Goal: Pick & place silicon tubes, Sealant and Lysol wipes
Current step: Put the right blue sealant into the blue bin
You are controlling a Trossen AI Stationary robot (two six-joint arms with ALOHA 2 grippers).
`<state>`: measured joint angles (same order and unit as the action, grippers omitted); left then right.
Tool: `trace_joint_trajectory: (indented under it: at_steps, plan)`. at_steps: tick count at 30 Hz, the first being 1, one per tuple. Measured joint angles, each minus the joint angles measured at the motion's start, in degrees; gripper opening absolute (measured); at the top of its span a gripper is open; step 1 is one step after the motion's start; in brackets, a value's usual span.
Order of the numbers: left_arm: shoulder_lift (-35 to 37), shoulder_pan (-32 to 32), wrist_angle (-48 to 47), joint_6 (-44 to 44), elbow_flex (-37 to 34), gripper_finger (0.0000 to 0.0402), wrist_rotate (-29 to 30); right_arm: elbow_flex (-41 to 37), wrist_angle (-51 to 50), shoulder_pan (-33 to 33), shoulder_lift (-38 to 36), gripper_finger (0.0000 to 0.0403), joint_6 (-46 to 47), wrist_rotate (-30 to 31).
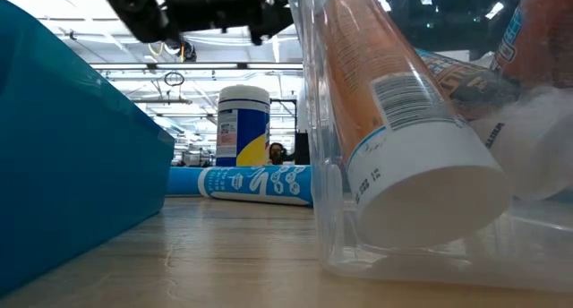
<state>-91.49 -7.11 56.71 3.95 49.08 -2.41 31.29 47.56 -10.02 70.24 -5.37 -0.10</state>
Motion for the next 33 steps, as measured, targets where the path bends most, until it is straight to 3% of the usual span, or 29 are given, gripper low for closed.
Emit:
trace_joint_trajectory:
  at_steps: [13,18,22,29,31,33]
  plan:
    - [-7.91,-0.04,-12.87,-0.57,15.00,0.0285,-2.07,0.04,-0.57,0.02,-0.02,0.0201,-0.08,-0.34]
    - [-7.88,-0.02,-15.48,0.58,15.91,0.0263,-2.04,0.04,-0.72,0.02,-0.02,0.0201,-0.16,-0.44]
    - [-7.47,0.03,-16.36,1.38,15.91,0.0210,-2.16,0.04,-1.11,0.02,-0.02,0.0200,-0.80,-0.77]
    - [-5.71,0.16,-19.56,5.09,15.91,0.0210,-2.07,0.27,-2.92,0.05,-0.02,0.0200,-2.51,-0.24]
    - [-3.74,0.17,-22.68,6.40,15.91,0.0210,-2.33,0.48,-3.56,0.07,0.04,0.0221,-2.77,-0.18]
    - [-0.68,0.17,-27.91,8.01,15.73,0.0210,-2.11,0.04,-4.06,-0.02,-0.30,0.0279,-0.95,0.39]
